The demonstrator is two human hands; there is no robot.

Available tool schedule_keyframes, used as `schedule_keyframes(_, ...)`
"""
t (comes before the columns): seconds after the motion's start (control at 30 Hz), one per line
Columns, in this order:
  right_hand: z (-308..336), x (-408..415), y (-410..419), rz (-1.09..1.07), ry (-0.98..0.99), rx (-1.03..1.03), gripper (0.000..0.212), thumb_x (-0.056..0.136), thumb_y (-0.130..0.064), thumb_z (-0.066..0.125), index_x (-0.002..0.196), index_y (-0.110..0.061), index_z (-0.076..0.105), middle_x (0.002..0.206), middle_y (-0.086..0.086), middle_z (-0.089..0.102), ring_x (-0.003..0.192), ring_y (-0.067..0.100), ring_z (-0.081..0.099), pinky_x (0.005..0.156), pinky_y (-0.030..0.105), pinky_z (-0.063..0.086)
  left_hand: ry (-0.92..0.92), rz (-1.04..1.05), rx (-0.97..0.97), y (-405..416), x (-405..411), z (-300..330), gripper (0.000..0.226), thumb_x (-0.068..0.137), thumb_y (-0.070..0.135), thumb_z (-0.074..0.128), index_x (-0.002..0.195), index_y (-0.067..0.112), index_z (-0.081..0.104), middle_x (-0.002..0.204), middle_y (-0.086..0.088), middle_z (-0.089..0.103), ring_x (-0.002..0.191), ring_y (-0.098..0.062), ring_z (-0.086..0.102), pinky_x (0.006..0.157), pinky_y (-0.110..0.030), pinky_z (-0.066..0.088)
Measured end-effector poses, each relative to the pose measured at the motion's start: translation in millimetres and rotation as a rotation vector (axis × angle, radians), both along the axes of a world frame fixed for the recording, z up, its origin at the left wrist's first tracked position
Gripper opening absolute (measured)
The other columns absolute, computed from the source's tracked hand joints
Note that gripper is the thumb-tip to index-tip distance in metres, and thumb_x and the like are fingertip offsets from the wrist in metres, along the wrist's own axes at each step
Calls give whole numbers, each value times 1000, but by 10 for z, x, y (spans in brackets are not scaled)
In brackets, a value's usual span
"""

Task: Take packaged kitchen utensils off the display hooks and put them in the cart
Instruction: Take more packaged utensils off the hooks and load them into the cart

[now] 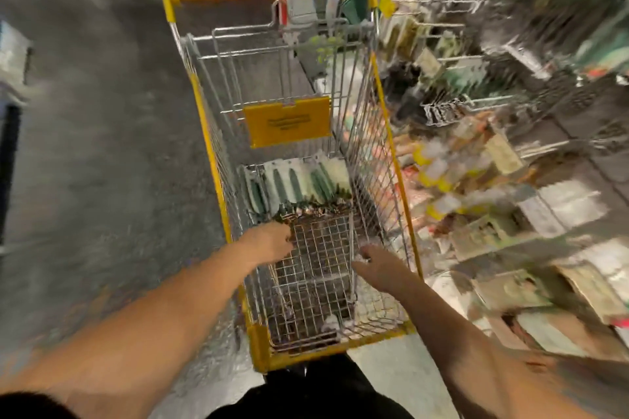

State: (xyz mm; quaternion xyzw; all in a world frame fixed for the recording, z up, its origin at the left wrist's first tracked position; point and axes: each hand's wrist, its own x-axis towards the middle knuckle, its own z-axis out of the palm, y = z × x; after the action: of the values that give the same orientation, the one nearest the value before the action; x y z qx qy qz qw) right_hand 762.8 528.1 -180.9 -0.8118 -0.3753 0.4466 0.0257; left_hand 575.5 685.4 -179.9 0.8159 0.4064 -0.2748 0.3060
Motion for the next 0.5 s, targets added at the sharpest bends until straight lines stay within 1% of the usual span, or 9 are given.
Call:
schedule_keyframes(0.07,-172,85,276,12,5,-22,57,101,-33,53,151,-10,40,149,12,47,127,27,53,99,31,43,-8,81,-41,157,105,-129,32,102,26,43,118,6,62,115,-14,64,96,-24,61,81,-36,51)
schedule_keyframes(0.13,-391,183,574,23,0,-21,55,100,-30,55,149,-10,41,147,13,50,122,27,56,98,33,47,-28,203,-88,322,242,-317,33,102,25,43,122,5,61,110,-8,63,85,-17,58,72,-32,52)
schedule_keyframes(0.17,-515,231,715,29,-5,-7,54,99,-27,55,148,-9,42,142,14,54,110,24,59,89,32,50,-47,282,-108,405,315,-435,33,102,25,44,123,6,61,105,-5,62,78,-13,56,66,-28,51)
schedule_keyframes(0.2,-645,281,859,26,-8,-4,53,99,-24,55,148,-9,42,136,13,56,96,19,60,76,29,50,-65,369,-123,477,387,-564,32,102,24,45,125,8,60,105,-4,63,75,-11,57,65,-27,52)
schedule_keyframes(0.23,-768,333,996,10,1,1,54,99,-22,55,149,-10,40,130,13,58,85,14,59,66,25,49,-83,440,-129,543,448,-701,33,101,24,47,128,10,58,107,-4,65,75,-11,59,70,-28,56)
schedule_keyframes(0.27,-884,389,1130,-16,14,1,56,99,-20,55,150,-10,37,126,12,60,79,12,60,63,23,50,-83,502,-143,598,505,-832,33,101,24,48,129,10,57,108,-6,67,74,-12,60,76,-32,60)
schedule_keyframes(0.37,-1243,564,1484,-61,-19,5,61,96,-22,61,149,-7,36,124,12,60,87,18,67,72,33,59,-62,634,-189,733,651,-1200,34,100,24,50,131,9,55,105,-13,69,71,-16,59,75,-37,59)
schedule_keyframes(0.43,-1469,671,1701,-76,-54,17,64,93,-24,65,148,-6,36,131,15,57,97,23,65,82,35,59,-69,704,-217,861,745,-1429,33,99,23,51,126,6,57,106,-15,69,84,-21,65,88,-41,58)
schedule_keyframes(0.5,-1657,755,1911,-82,-67,26,66,93,-25,67,148,-5,37,139,17,51,95,23,62,81,31,56,-76,794,-216,1019,832,-1621,33,98,21,51,123,1,60,115,-19,68,99,-31,66,96,-46,54)
